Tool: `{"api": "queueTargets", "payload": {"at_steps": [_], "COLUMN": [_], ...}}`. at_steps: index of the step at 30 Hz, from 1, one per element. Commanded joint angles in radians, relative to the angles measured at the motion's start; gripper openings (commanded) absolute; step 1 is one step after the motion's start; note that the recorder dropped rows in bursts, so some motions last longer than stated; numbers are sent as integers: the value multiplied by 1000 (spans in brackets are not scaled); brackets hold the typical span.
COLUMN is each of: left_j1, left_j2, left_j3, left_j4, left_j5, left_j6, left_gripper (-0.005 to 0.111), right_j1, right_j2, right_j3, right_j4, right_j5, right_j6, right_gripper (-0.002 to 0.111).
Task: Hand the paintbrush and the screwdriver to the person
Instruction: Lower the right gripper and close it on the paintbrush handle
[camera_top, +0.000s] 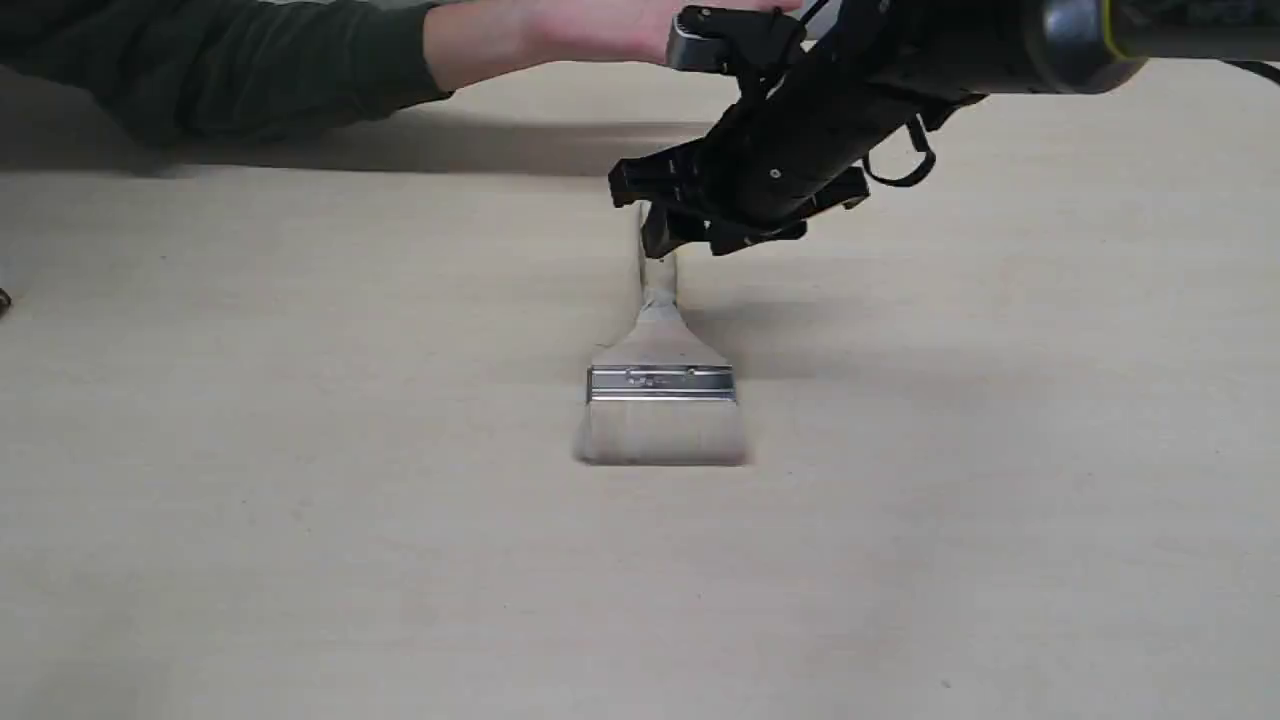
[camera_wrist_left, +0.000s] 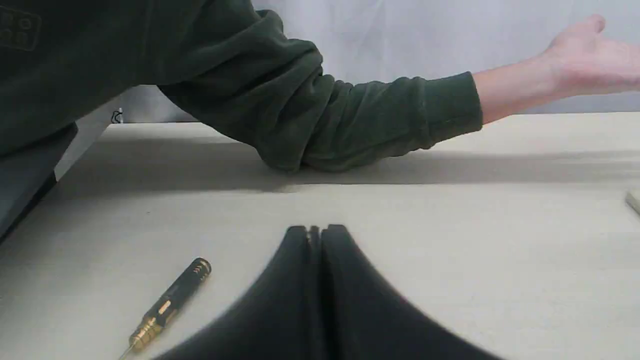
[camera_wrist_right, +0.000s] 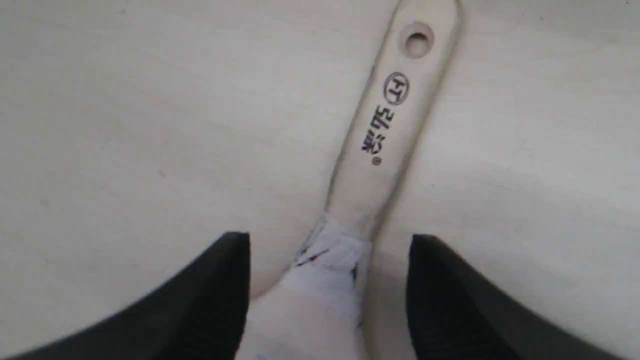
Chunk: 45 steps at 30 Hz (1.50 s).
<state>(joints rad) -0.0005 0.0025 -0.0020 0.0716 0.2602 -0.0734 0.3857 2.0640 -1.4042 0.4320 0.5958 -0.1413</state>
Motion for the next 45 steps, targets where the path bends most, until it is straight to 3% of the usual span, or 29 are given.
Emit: {"api": "queueTargets", "payload": {"at_steps": [1,13,21,38,45], "left_j1": [-5,-5,-5,-5,-5], "left_j2": [-2,-2,-2,-2,-2], "left_j3": [2,2,2,2,2], "left_j4": [-5,-5,-1,-1,-1], "left_j5": [-9,-9,-11,-11,-11], "left_j6": [-2,-2,-2,-2,-2], "left_gripper": [0,0,0,0,0], "right_j1": [1,11,101,105,105], "right_j2": [41,138,167,225,225], "right_j3": [-56,-182,-239,-259,-259], "right_j4": [-101,-124,-346,-340,-362], "right_j5": [47,158,177,266,334], "right_j6": [82,105,287,339,337], "right_gripper": [50,50,50,50,29]}}
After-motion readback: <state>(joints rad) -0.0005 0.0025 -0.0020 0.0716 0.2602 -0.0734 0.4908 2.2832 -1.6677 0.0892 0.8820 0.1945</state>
